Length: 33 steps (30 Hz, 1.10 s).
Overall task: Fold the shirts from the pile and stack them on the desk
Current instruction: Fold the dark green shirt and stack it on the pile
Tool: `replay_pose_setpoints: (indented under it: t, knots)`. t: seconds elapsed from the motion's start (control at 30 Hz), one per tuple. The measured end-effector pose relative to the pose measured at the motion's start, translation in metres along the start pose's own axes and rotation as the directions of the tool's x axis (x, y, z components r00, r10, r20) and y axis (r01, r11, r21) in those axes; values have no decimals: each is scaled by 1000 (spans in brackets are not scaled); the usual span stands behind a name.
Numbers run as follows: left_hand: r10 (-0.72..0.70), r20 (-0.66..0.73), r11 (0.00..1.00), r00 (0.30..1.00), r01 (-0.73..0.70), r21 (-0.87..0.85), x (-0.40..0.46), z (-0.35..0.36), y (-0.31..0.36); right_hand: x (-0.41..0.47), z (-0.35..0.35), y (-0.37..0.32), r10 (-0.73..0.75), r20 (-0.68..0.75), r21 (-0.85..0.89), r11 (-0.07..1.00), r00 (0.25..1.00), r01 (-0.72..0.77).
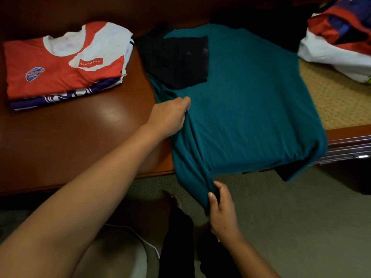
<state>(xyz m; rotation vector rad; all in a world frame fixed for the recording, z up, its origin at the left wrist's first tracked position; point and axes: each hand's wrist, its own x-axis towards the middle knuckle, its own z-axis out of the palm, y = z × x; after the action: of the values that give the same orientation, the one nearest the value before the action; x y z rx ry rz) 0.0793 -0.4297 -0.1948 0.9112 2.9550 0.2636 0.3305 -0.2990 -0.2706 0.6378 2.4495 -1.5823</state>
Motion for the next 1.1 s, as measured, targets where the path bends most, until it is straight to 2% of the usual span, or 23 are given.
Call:
replay_pose_setpoints:
  t: [0.1,0.17,0.3,0.4,0.5,0.6,0.67,0.8,1.1]
  knots:
    - [-27,26,1000,999,27,-12,-2,6,-1,-1,-9,9,19,-2,-55,998,1000,-20]
    - [-46,-13,999,999,46,-4,-5,15,-6,-3,-17,7,-7,-32,-54,999,999,5]
    - [-182,-154,980,971,168,-104,-18,27,-23,5,-25,-17,-181,-127,14,983,975,185]
    - [-324,-227,937,918,280,-209,-24,30,-34,29,-21,-44,-283,-178,48,954,942,296]
    - [-436,-239,888,867,372,-270,-21,29,-47,65,-14,-76,-377,-171,34,921,910,387]
    - [-488,-211,855,847,414,-314,-11,29,-59,111,-4,-109,-454,-150,-26,890,878,456]
    - [-536,-171,821,826,463,-335,-1,30,-66,146,3,-125,-436,-157,-73,900,886,430]
    - [-589,-145,784,795,519,-339,21,28,-81,219,10,-150,-315,-166,-203,938,934,280]
    - [-403,-158,907,902,371,-198,93,8,-135,315,-1,-195,-203,-185,-476,874,962,93]
